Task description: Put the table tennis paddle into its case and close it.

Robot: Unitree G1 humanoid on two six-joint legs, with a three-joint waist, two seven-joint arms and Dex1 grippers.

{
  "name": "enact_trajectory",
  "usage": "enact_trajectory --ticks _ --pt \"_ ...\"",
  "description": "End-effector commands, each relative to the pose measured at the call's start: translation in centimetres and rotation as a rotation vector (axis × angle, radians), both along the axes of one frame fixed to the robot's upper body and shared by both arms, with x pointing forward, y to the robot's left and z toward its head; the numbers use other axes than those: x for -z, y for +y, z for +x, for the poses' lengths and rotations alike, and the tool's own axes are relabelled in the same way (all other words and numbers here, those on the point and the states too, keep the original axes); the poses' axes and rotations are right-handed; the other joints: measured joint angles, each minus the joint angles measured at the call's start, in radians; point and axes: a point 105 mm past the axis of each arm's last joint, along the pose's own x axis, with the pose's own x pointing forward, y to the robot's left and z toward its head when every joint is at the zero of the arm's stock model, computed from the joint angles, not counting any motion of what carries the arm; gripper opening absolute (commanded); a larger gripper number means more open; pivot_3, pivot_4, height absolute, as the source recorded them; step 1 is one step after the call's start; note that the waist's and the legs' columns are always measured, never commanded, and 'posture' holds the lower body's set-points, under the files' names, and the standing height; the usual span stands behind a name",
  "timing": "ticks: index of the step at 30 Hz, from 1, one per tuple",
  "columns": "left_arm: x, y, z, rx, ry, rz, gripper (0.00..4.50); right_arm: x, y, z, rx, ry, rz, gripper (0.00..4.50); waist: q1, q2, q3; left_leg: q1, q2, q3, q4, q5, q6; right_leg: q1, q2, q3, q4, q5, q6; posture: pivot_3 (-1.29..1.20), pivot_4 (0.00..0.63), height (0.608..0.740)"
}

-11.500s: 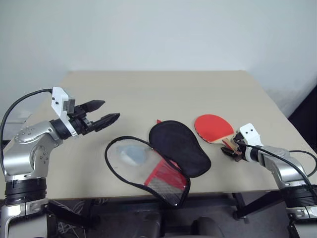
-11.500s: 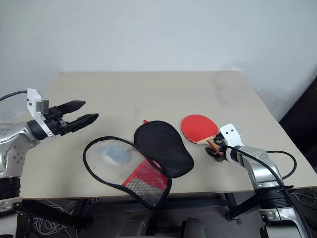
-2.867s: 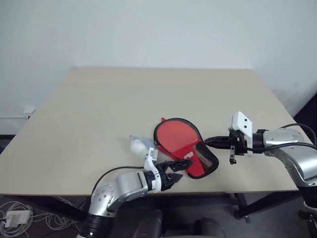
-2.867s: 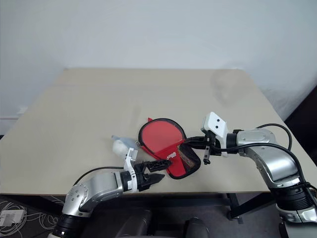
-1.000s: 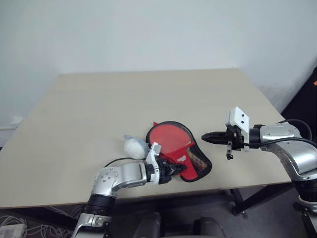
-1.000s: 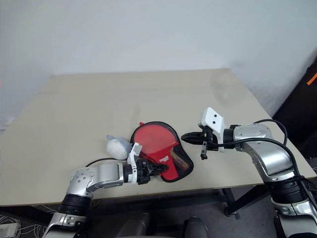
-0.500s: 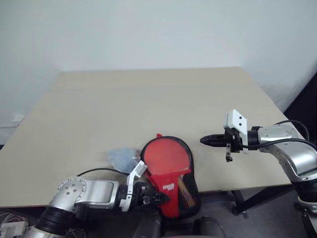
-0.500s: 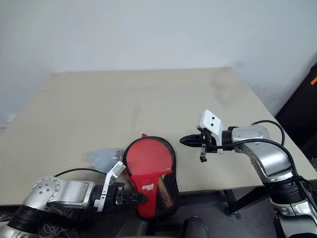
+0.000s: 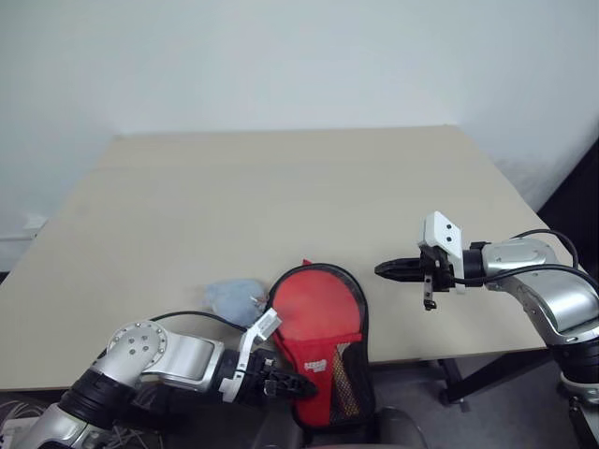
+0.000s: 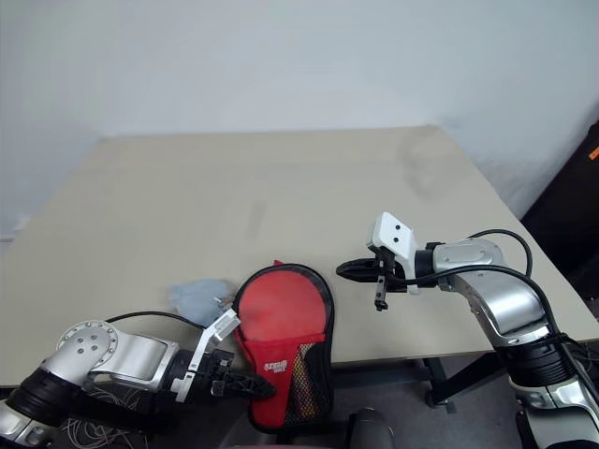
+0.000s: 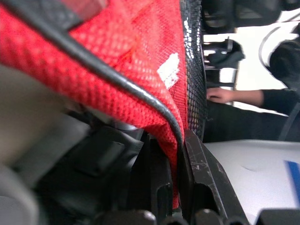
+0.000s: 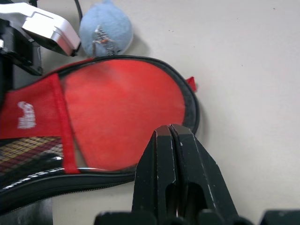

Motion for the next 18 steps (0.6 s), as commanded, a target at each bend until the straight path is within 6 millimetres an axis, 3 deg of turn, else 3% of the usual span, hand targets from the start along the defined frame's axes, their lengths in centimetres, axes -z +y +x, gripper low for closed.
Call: enact_trajectory --ticks 1,12,15,18 --pt "-0.23 0.14 0.86 -0.022 -0.041 -0.005 0.02 -1.14 0.43 -0.15 -0.025 -0.041 0.021 0.00 0.002 0.000 0.000 0.000 0.000 0.000 0.000 0.000 0.000 0.000 0.000 0.000 0.000 0.000 0.000 0.00 0.000 0.707" --pt "0.13 -0.17 1.28 -0.018 -0.112 -0.002 0.02 -1.12 0.51 0.00 -0.031 -0.045 0.021 0.00 0.029 0.001 0.000 0.001 0.001 0.001 0.000 0.000 0.000 0.000 0.000 0.000 0.000 0.004 0.001 0.00 0.000 0.707" --pt "0.05 0.10 1.34 -0.018 -0.110 -0.004 0.77 -1.13 0.55 0.10 -0.034 -0.047 0.019 0.00 0.028 0.001 0.000 0.000 0.002 0.001 0.000 0.000 0.000 0.000 0.000 -0.001 0.000 0.004 0.000 0.00 0.000 0.707" --pt "-0.10 0.40 1.56 -0.022 -0.115 -0.004 1.79 -1.09 0.52 0.15 -0.035 -0.047 0.018 0.00 0.027 0.001 0.000 0.000 0.002 0.002 0.000 0.000 0.000 -0.001 0.000 -0.001 0.000 0.004 0.000 0.00 0.000 0.707"
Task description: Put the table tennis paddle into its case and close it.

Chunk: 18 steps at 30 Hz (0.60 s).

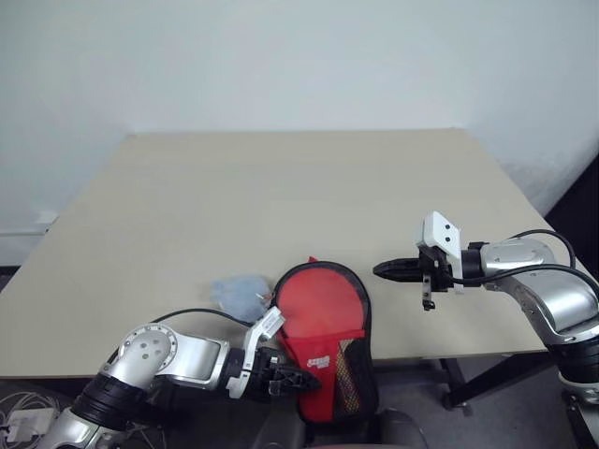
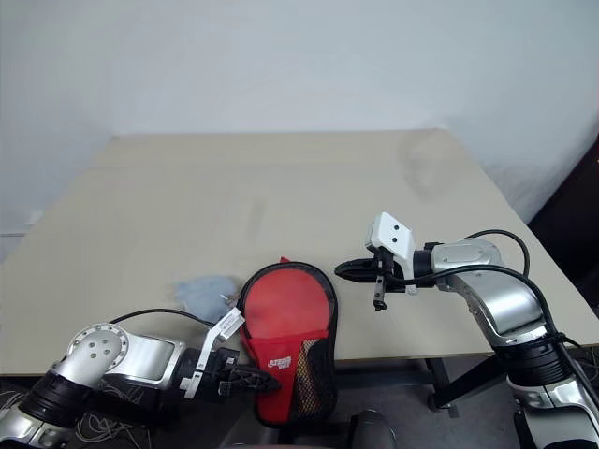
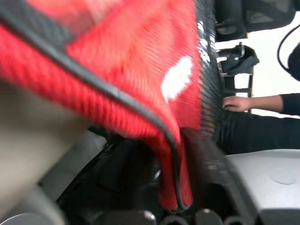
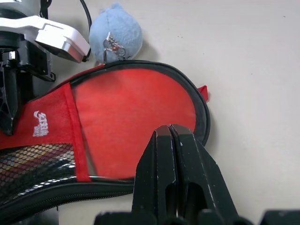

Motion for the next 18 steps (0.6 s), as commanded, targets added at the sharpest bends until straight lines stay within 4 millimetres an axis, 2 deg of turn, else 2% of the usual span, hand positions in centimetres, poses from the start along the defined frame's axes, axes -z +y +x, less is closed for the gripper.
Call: enact_trajectory --ticks 1,7,8,10,17,18 --pt "-0.9 0.5 0.8 -0.016 -0.035 -0.017 2.19 -1.1 0.3 0.2 -0.024 -0.051 0.008 0.00 0.000 0.000 0.000 0.000 0.000 0.000 0.000 0.000 0.000 0.000 0.000 0.000 0.000 0.000 0.000 0.00 0.000 0.707" --pt "-2.5 1.8 1.4 -0.041 -0.101 -0.010 4.30 -0.9 0.3 0.3 -0.031 -0.049 0.008 0.00 0.000 -0.001 0.001 0.000 -0.001 0.001 0.001 0.000 0.000 -0.001 0.001 0.001 -0.001 0.000 0.000 0.00 0.000 0.707" --pt "-2.7 2.0 1.4 -0.044 -0.113 -0.007 4.49 -0.9 0.4 0.3 -0.032 -0.050 0.008 0.00 0.000 -0.001 0.001 0.000 -0.001 0.002 0.000 0.000 0.000 -0.001 0.001 0.001 -0.001 0.000 0.000 0.00 0.000 0.707" --pt "-3.3 2.4 1.3 -0.044 -0.135 -0.004 4.49 -0.8 0.4 0.4 -0.035 -0.049 0.010 0.00 -0.001 -0.001 0.001 0.000 0.000 0.002 0.001 0.000 0.000 -0.002 0.001 0.002 -0.001 0.000 0.000 0.00 0.000 0.707" --pt "-7.9 3.7 -0.6 0.044 -0.320 -0.012 4.49 -0.6 0.6 0.7 -0.052 -0.052 0.012 0.00 -0.002 0.000 0.004 0.001 0.012 0.015 0.001 0.000 0.000 -0.004 0.000 -0.002 -0.001 0.002 -0.002 0.00 0.000 0.707" --pt "-9.1 3.7 -0.7 0.076 -0.383 -0.023 4.49 -0.6 0.6 0.8 -0.055 -0.053 0.010 0.00 -0.002 0.001 0.004 0.001 0.012 0.016 0.001 0.000 0.000 -0.005 0.000 -0.002 -0.001 0.002 -0.002 0.00 0.000 0.707"
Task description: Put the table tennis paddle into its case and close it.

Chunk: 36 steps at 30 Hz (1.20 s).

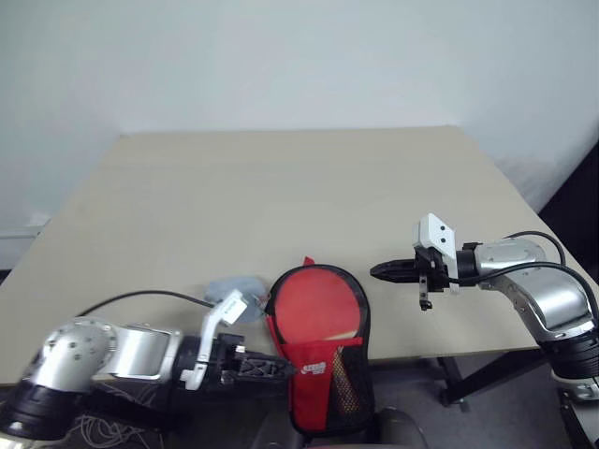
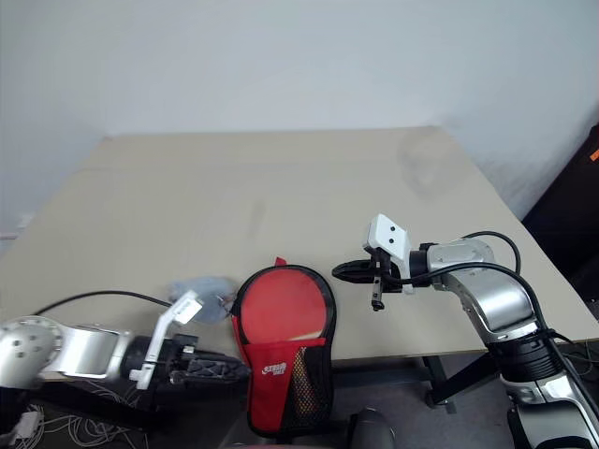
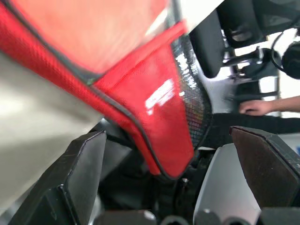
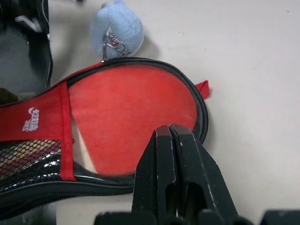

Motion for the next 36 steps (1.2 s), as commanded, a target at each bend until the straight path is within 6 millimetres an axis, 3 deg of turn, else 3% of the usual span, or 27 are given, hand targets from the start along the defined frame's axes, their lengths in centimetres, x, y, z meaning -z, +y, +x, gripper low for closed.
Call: enact_trajectory --ticks 1,3,6,10,13,18,24,36 --pt "-3.8 -0.4 -0.8 0.112 -0.175 -0.054 4.49 -1.0 0.4 0.4 -0.028 -0.055 0.007 0.00 0.000 -0.001 0.001 0.000 0.000 0.001 0.000 0.000 0.000 0.000 0.000 0.000 0.000 0.000 0.000 0.00 0.000 0.707" --pt "-6.5 -0.1 0.7 0.116 -0.346 -0.071 4.49 -0.9 0.8 0.5 -0.032 -0.053 0.010 0.00 0.001 -0.001 0.001 0.000 0.000 0.004 0.000 0.000 0.000 -0.001 0.001 0.000 0.000 0.000 0.000 0.00 0.000 0.707" --pt "-9.8 1.4 5.2 0.001 -0.639 -0.033 4.49 -0.7 1.9 0.6 -0.035 -0.041 0.033 0.00 0.005 -0.001 0.001 0.000 -0.001 0.007 -0.001 0.000 -0.001 -0.001 0.002 -0.002 0.001 0.001 -0.001 0.00 0.000 0.707" --pt "-10.9 3.6 8.4 -0.083 -0.799 0.043 4.49 -0.2 3.0 0.7 -0.028 -0.040 0.042 0.00 -0.002 -0.001 0.001 0.001 -0.001 0.014 -0.001 0.000 -0.001 0.000 0.004 -0.001 0.000 0.003 -0.004 0.00 0.000 0.707" --pt "-10.5 6.0 10.9 -0.213 -0.872 0.105 4.49 0.7 4.9 1.1 0.015 -0.032 0.073 0.00 -0.005 -0.003 0.002 0.001 0.003 0.021 -0.001 -0.001 -0.003 -0.002 0.003 0.000 0.001 0.003 -0.005 0.00 0.000 0.707" --pt "-7.4 6.8 11.1 -0.246 -0.815 0.108 4.49 0.7 6.4 1.6 0.064 -0.023 0.121 0.00 -0.006 -0.005 0.003 0.000 0.005 0.024 -0.001 -0.002 -0.005 -0.007 0.005 0.002 0.000 0.005 -0.006 0.00 0.000 0.707" --pt "-4.8 6.6 10.0 -0.183 -0.756 0.107 4.49 0.5 6.9 1.9 0.081 -0.026 0.139 0.00 -0.006 -0.009 0.005 -0.001 0.007 0.026 0.000 -0.002 -0.005 -0.009 0.006 0.002 0.001 0.008 -0.009 0.00 0.000 0.707" --pt "-1.6 8.0 10.4 -0.189 -0.686 0.173 4.49 0.4 7.0 1.6 0.087 -0.022 0.146 0.00 -0.010 -0.009 0.005 -0.001 0.020 0.029 0.001 -0.002 -0.010 -0.013 0.019 0.002 0.001 0.012 -0.015 0.00 0.000 0.707"
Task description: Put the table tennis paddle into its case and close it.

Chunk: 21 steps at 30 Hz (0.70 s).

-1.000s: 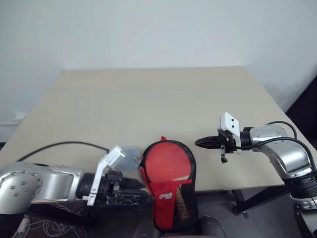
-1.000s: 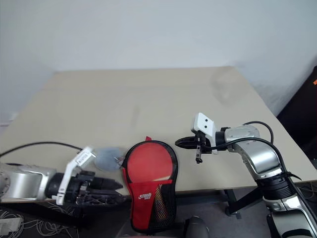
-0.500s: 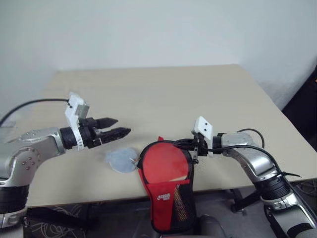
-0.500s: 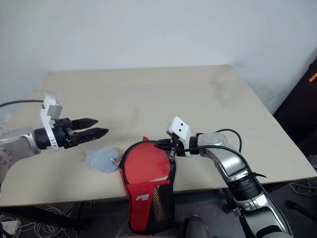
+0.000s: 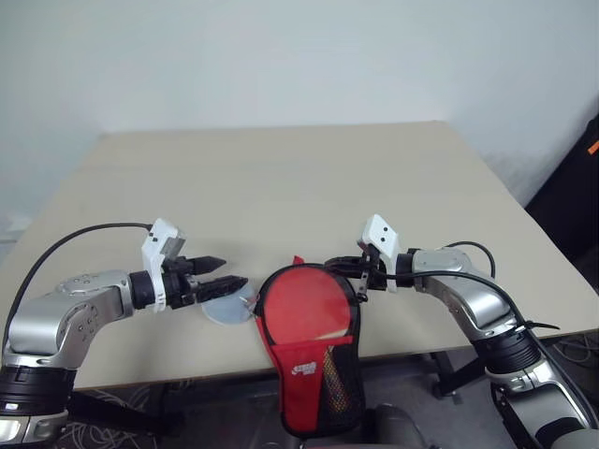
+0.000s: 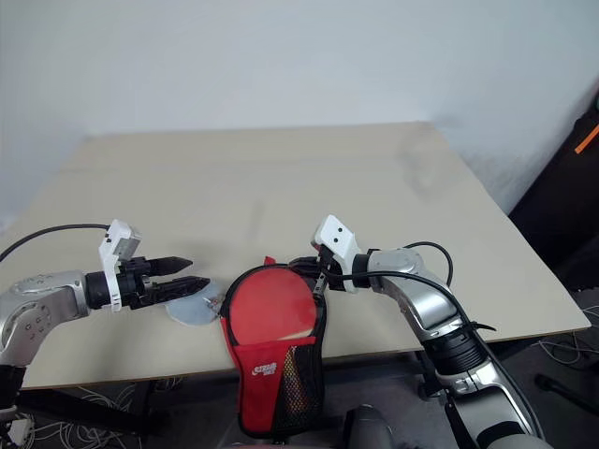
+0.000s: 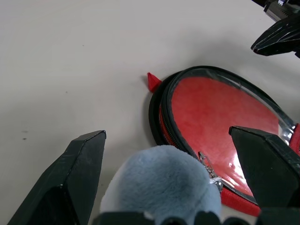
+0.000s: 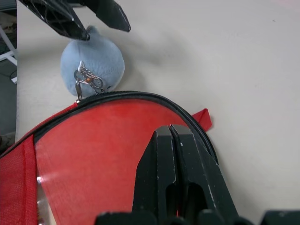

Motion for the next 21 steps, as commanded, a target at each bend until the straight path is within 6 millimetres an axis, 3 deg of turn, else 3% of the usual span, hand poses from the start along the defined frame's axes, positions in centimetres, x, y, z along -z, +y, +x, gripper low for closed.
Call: enact_trajectory --ticks 1,12,21 --pt "-0.1 0.3 0.2 0.004 -0.007 0.009 4.49 -1.4 0.0 -0.1 0.000 -0.050 0.022 0.00 -0.002 0.000 0.000 0.000 0.000 0.000 0.000 0.000 0.000 0.000 0.000 0.000 0.000 0.000 0.000 0.00 0.000 0.707" --pt "2.5 1.4 0.3 -0.077 0.058 -0.026 4.49 -1.3 -0.3 -0.4 0.013 -0.042 0.019 0.00 -0.002 0.000 0.000 0.000 0.000 0.000 0.001 0.000 0.000 0.000 0.000 0.000 0.000 0.000 0.000 0.00 0.000 0.707" --pt "4.3 1.0 0.1 -0.128 0.091 -0.057 4.49 -1.5 -0.3 -0.5 0.011 -0.043 0.020 0.00 -0.003 -0.001 -0.001 0.000 0.000 0.000 0.002 0.000 0.000 0.001 0.000 0.000 0.001 0.000 0.000 0.00 0.000 0.707"
